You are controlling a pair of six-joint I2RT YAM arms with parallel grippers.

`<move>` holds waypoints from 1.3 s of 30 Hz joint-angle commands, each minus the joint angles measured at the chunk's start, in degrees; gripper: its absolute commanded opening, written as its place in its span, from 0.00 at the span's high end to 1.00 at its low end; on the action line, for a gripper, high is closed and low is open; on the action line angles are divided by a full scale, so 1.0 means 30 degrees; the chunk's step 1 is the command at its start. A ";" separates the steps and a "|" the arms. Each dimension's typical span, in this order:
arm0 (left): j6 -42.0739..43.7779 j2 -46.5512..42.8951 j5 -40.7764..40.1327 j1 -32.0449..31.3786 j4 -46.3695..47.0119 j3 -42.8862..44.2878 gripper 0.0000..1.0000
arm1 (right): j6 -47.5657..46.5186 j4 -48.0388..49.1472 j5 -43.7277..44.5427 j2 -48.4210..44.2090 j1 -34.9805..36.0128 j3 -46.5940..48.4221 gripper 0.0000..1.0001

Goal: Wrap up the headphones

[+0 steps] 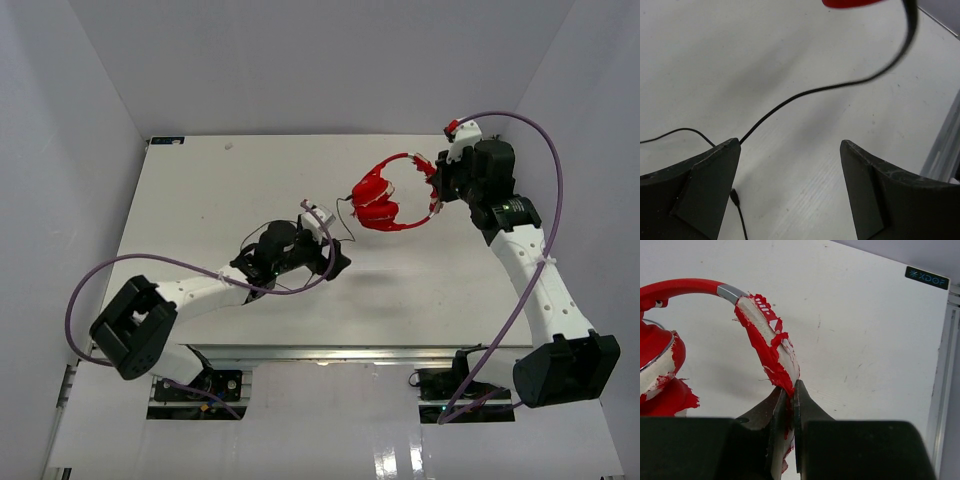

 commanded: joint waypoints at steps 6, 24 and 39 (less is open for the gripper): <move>0.4487 0.3644 -0.1859 -0.1116 0.3084 0.2016 0.10 | 0.1965 -0.0712 -0.4197 -0.0850 -0.1812 0.2307 0.92; 0.7159 0.1779 -0.4400 -0.1098 0.8698 -0.1737 0.12 | 0.2876 -0.1919 -1.1613 -0.0239 -0.4263 0.4601 0.92; 0.5170 0.5527 0.2226 -0.0894 1.1186 -0.1177 0.52 | 0.4160 -0.2475 -1.2840 0.0082 -0.4790 0.6534 0.92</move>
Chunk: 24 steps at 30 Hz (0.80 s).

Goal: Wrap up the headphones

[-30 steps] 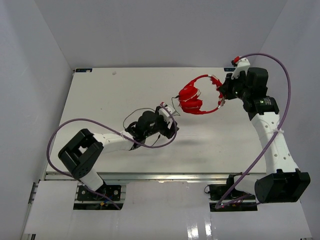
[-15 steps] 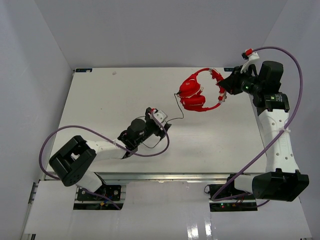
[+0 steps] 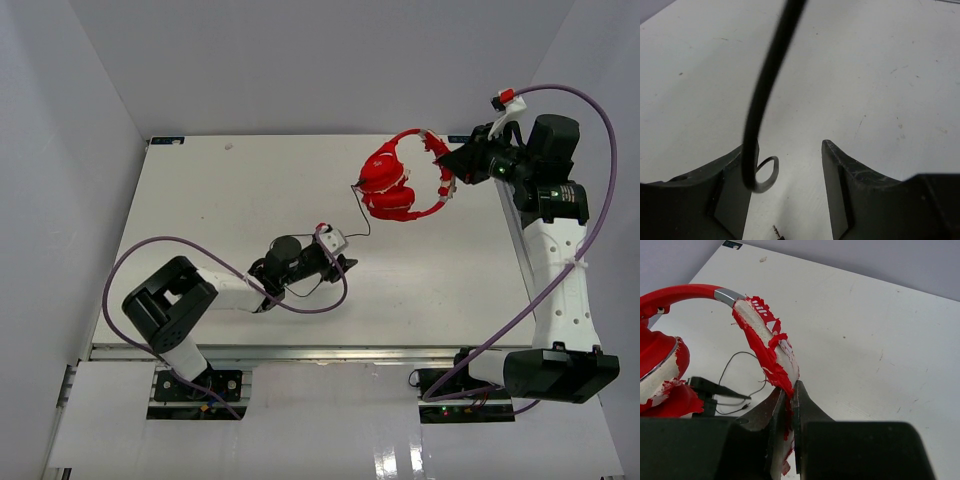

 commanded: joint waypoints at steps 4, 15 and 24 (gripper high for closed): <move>-0.1678 0.1330 0.1829 0.0667 0.2425 0.0007 0.71 | 0.1790 0.0689 -0.1840 -0.0355 -0.0725 0.2095 0.92; -0.3893 -0.0254 0.4595 0.2965 0.2944 -0.0703 1.00 | -0.0181 0.0179 -0.2598 -0.0477 -0.1510 0.0885 0.92; -0.2306 -0.0339 1.1635 0.6488 -0.8649 0.3909 1.00 | -1.3423 -0.5530 -0.3170 -0.2527 0.3109 -0.1614 0.92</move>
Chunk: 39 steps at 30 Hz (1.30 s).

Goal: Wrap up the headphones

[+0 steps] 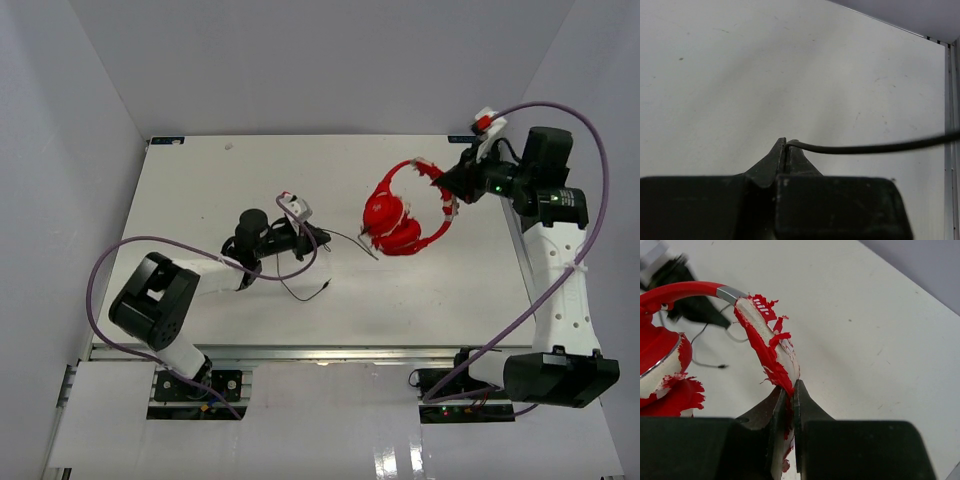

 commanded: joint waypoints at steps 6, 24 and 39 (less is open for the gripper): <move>0.3621 0.4181 0.4577 0.1193 -1.5746 0.9438 1.00 | -0.9557 -0.2025 0.2807 -0.3259 0.7542 -0.3043 0.92; -0.5955 0.3251 0.8935 0.0783 -2.1731 1.6933 1.00 | 0.0789 0.8967 2.1751 0.1040 1.0787 -0.6570 0.92; -1.1569 0.3171 0.8234 -0.0700 -2.1371 1.6619 1.00 | 0.6447 0.9967 2.4408 0.5752 1.0641 -0.2011 0.92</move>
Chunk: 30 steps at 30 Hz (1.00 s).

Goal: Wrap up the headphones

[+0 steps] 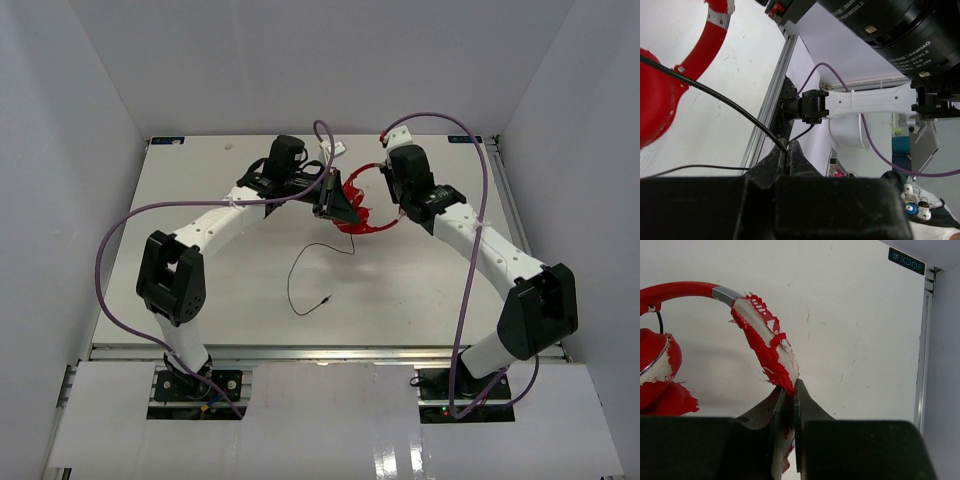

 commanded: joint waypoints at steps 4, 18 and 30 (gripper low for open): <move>-0.1207 0.0354 -0.0160 -0.1046 -0.0664 0.0965 1.00 | 0.4423 0.1465 -0.1994 0.1010 -0.0124 0.2309 0.92; 0.0957 -0.5122 -1.4048 -0.3877 0.4533 -0.6175 0.81 | 1.1367 0.0486 -1.1554 0.0540 -0.4818 0.4046 0.92; 0.7062 -0.7074 -1.6598 -0.5701 1.9969 -1.7256 0.26 | 1.2785 0.0143 -1.5567 -0.0787 -0.5578 0.4774 0.92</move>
